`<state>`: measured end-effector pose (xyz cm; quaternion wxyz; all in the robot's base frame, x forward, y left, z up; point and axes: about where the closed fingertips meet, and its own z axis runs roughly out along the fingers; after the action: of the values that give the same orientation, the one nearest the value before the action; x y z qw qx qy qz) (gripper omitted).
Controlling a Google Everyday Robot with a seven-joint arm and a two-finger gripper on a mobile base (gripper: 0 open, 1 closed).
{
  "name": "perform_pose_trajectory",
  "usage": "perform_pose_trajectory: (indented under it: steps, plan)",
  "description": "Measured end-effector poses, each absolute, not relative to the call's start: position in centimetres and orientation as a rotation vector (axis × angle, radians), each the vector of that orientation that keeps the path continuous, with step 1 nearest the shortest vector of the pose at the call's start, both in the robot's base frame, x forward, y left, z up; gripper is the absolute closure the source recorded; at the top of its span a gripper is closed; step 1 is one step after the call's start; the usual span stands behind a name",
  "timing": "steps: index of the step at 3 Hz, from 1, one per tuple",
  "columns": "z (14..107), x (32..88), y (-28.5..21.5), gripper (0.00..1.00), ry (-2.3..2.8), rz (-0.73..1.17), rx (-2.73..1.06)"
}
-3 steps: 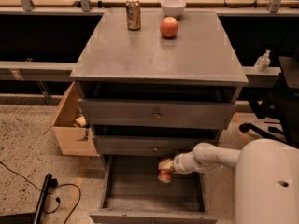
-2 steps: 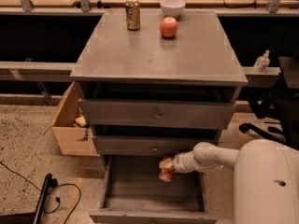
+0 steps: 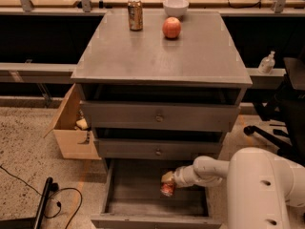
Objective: Place coke can into bottom drawer
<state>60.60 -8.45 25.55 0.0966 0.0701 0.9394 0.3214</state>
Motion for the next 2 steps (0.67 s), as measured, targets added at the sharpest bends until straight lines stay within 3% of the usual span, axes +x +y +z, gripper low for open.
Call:
perform_pose_trajectory:
  steps: [1,2]
  plan:
    - [21.2,59.8,-7.9,0.84,2.835,0.951,0.294]
    - [18.7,59.3,-7.7,0.60,2.866,0.931,0.357]
